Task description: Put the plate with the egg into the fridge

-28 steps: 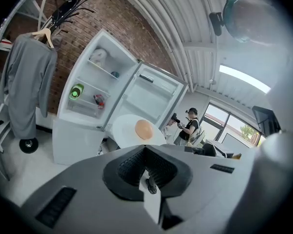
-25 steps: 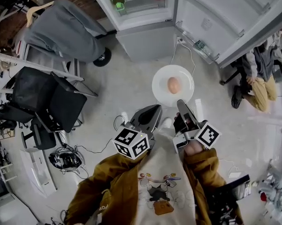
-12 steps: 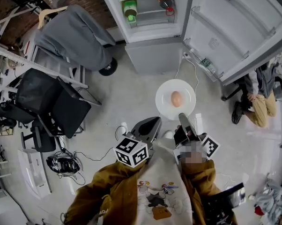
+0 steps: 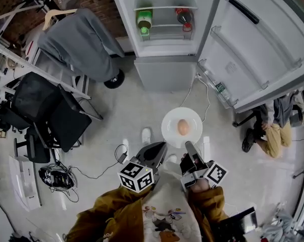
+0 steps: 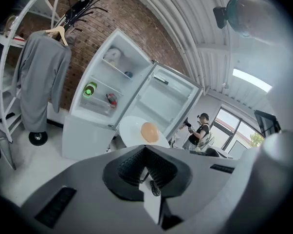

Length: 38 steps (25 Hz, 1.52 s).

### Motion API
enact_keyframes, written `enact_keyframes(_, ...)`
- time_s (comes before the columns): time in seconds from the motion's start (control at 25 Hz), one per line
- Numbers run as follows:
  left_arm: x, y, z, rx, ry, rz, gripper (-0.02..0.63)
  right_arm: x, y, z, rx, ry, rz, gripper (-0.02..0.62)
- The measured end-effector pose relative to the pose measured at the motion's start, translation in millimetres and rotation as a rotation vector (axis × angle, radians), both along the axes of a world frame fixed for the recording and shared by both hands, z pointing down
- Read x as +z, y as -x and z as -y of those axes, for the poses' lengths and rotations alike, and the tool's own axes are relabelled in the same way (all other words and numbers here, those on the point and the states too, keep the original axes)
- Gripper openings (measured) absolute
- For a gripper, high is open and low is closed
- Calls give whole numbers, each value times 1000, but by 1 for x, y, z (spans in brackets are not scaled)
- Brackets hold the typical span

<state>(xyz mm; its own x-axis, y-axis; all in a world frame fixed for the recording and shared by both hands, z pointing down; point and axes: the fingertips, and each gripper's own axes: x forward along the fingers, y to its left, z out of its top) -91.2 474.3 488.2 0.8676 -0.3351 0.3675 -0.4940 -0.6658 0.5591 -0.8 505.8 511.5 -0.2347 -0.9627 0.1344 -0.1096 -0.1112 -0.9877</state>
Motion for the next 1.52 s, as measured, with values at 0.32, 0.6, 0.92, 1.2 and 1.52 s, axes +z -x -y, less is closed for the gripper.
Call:
enact_keyframes(0.32,11,-15,77,7,20,-7,6,8,-13,74,-12,7,-32,21)
enact_keyframes(0.6,5,-16,175,53,25,-5,6,13,-20,166,12,35,-51,21)
enact_keyframes(0.92,-3,-1,285,97,30,-31,6,7,-9,264,92,45,-48,21)
enact_keyframes(1.2,1,2,353,149,42,-78,6,0,-3,324,156,33,-79,21)
enact_keyframes(1.52,4,10,389,123,84,-110,6,0,1,357,154,92,-91,21)
